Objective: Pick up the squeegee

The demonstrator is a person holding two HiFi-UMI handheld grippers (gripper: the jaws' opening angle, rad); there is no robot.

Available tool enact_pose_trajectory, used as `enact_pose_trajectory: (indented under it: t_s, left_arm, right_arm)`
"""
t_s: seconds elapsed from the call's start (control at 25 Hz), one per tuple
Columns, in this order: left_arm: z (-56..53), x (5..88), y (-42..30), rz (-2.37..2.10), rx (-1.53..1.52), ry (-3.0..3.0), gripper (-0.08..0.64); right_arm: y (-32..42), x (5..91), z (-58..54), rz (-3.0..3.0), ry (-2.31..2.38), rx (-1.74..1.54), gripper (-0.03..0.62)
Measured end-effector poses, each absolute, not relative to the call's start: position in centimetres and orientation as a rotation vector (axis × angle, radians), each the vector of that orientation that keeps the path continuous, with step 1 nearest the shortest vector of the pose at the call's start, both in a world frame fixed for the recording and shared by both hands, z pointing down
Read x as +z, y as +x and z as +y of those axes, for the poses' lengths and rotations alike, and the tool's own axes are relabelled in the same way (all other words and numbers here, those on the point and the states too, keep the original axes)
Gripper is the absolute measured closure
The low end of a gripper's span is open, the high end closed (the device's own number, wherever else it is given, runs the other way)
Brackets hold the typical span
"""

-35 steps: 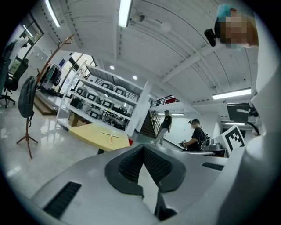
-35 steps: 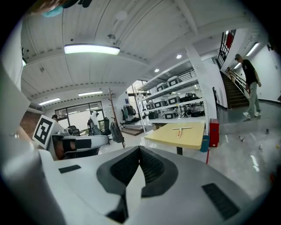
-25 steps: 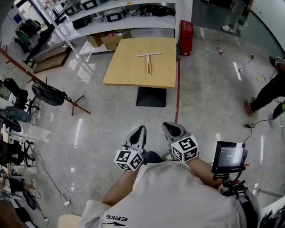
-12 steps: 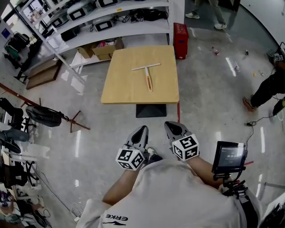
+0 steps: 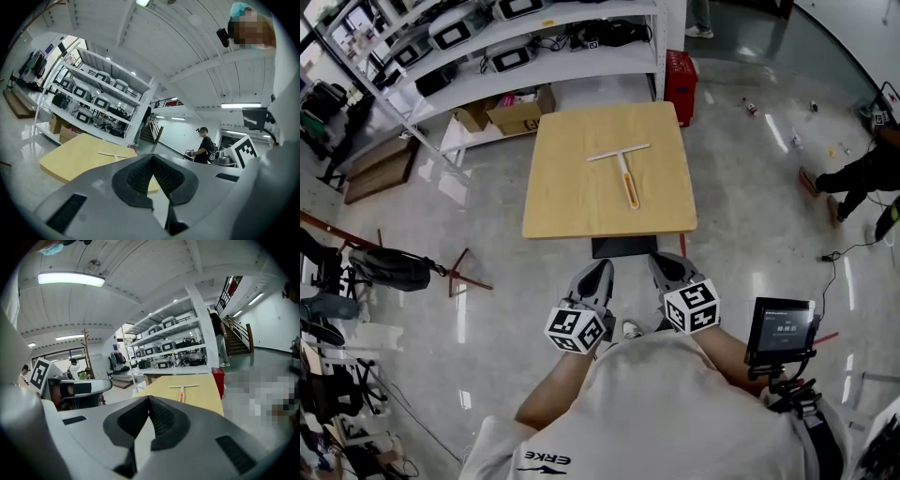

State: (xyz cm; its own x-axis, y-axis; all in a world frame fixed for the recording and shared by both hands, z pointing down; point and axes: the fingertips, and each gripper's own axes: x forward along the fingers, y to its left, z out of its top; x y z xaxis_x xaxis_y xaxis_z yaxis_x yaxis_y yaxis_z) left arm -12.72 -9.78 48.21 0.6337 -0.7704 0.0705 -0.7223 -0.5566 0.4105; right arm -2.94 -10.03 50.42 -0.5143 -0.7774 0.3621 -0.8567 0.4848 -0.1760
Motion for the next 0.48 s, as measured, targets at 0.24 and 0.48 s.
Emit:
enact_pose_trajectory:
  t_s: [0.24, 0.48]
  left_arm:
    - [-12.6, 48.5, -14.2, -1.171, -0.173, 2.443, 0.555]
    - [-16.5, 49.4, -14.1, -1.176, -0.166, 2.431, 0.557]
  right_arm:
    - [-4.2, 51.4, -13.0, -2.462, 1.407, 0.509, 0.588]
    - [-4.1, 51.9, -17.4, -2.465, 1.402, 0.502, 0.588]
